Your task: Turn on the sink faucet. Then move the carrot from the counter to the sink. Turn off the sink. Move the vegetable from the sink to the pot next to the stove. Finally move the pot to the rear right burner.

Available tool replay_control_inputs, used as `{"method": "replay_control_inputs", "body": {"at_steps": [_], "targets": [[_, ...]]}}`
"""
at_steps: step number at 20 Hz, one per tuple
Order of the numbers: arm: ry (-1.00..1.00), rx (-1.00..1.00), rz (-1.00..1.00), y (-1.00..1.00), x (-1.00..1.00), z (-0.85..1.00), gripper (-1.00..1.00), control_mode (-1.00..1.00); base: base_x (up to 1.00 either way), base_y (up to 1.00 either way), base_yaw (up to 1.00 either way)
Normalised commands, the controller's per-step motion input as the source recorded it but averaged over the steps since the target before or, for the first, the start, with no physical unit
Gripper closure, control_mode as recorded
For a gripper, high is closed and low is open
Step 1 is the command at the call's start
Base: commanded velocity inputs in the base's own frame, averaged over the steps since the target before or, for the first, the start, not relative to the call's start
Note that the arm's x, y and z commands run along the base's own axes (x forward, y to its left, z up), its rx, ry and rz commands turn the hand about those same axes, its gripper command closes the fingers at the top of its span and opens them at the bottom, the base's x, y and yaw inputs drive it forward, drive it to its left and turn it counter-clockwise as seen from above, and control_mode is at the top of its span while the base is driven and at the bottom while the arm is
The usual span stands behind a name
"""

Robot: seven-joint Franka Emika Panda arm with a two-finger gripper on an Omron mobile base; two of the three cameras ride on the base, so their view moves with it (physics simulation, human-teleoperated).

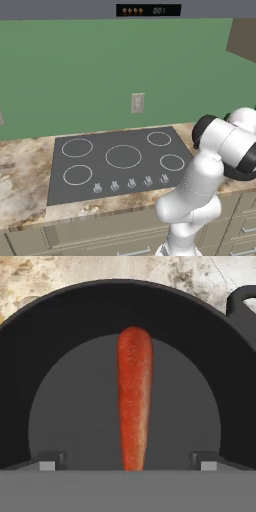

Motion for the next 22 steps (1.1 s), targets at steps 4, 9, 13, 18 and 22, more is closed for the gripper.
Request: {"method": "replay_control_inputs", "body": {"at_steps": [4,9,13,18,22], "targets": [[0.0,-0.1,0.03,0.74,-0.28,0.32,-1.0,-1.0,0.0,0.0,0.0],[0.0,-0.15,0.07,0.76,-0.18,0.19,-1.0,-1.0,0.0,0.0,0.0],[0.0,-0.15,0.08,0.61,-0.1,0.0,-1.0,-1.0,0.0,0.0,0.0],[0.0,-0.05,0.1,0.26,-0.01,0.0,-1.0,-1.0,0.0,0.0,0.0],[0.0,-0.02,0.14,0.03,0.0,0.0,-1.0,-1.0,0.0,0.0,0.0]]}}
